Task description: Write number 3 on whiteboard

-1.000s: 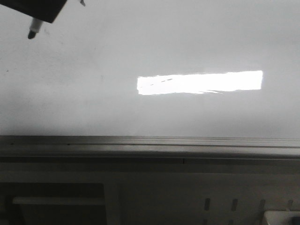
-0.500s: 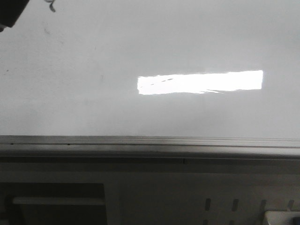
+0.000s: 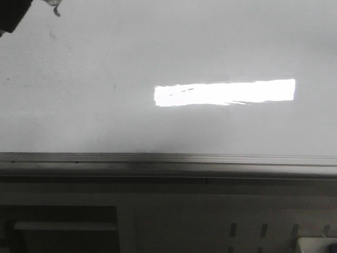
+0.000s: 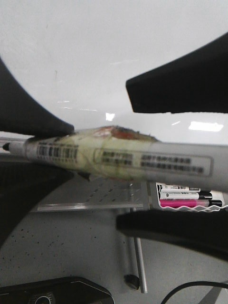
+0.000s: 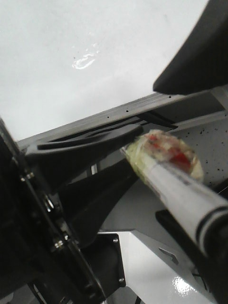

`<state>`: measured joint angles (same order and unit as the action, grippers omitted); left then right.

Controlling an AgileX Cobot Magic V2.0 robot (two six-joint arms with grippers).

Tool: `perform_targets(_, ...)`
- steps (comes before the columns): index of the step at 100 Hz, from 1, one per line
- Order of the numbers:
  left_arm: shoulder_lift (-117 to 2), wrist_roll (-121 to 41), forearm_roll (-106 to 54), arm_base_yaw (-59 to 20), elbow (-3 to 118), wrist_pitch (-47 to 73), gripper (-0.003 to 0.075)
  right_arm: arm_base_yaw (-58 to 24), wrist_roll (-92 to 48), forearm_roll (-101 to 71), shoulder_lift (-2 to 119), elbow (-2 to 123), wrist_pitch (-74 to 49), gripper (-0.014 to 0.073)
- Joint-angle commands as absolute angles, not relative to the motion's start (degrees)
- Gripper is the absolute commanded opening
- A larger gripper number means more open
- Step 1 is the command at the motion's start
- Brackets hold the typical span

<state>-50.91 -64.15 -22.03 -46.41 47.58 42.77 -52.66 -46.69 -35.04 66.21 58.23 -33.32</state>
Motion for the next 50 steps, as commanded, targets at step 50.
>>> perform_targets(50, -50.45, -64.04, -25.81, -46.89, 49.66, 39.82, -0.0020, -55.32, -47.30, -38.21, 68.79, 61.76, -28.95, 0.0378)
